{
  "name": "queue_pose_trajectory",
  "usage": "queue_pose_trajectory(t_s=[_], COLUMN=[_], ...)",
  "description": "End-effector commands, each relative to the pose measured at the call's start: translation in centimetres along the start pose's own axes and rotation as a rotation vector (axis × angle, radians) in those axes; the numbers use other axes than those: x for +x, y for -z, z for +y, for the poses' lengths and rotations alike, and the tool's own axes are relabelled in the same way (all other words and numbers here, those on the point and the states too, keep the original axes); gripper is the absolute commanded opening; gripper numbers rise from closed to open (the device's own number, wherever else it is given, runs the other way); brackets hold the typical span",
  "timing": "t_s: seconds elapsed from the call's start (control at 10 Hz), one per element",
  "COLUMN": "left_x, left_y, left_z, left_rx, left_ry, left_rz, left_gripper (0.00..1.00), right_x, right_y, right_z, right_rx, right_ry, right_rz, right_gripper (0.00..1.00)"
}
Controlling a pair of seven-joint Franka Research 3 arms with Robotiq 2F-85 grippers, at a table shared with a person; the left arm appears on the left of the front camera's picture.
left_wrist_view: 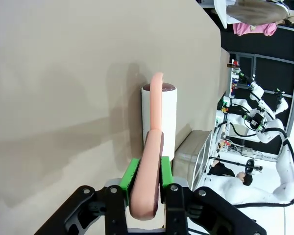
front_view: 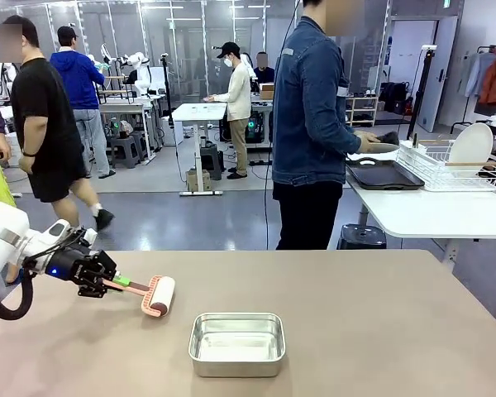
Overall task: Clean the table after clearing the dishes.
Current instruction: When the right (or left) Handle tray is removed, use the right hand (or left hand) to clean the right (or left) side of the table with the Lint Roller.
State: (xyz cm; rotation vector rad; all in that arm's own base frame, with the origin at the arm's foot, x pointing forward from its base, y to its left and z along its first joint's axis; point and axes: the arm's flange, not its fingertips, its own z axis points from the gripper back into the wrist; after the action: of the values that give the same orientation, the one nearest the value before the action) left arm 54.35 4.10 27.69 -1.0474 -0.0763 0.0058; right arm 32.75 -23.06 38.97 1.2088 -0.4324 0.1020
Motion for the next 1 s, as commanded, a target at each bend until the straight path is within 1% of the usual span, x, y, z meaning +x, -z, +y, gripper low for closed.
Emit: queue_pose_trajectory(t_s=[0.0, 0.1, 0.4, 0.5, 0.7, 0.9], left_x=[0.2, 0.3, 0.5, 0.3, -0.6, -1.8], left_y=[-2.6, -4.3, -10.1, -12.6, -17.0, -20.3], left_z=[1.3, 1.9, 4.4, 5.3, 7.0, 7.8], left_rx=[0.021, 0.043, 0.065, 0.091, 0.104, 0.129], left_ry=[0.024, 0.046, 0.053, 0.053, 0.051, 0.050], left_rz=[0.043, 0.046, 0.041, 0.031, -0.006, -0.036], left_gripper=[0.22, 0.22, 0.22, 0.22, 0.22, 0.22], right_x=[-0.1, -0.1, -0.1, -0.1, -0.1, -0.1], right_y=[0.1, 0.1, 0.1, 0.1, 0.1, 0.1], right_z=[0.3, 0.3, 0.3, 0.3, 0.3, 0.3], right_rx=[-0.006, -0.006, -0.006, -0.006, -0.006, -0.006], right_ry=[-0.008, -0.008, -0.008, -0.008, -0.008, -0.008], right_rz=[-0.015, -0.015, -0.015, -0.015, -0.015, -0.015], right_gripper=[1.00, 1.00, 1.00, 1.00, 1.00, 1.00])
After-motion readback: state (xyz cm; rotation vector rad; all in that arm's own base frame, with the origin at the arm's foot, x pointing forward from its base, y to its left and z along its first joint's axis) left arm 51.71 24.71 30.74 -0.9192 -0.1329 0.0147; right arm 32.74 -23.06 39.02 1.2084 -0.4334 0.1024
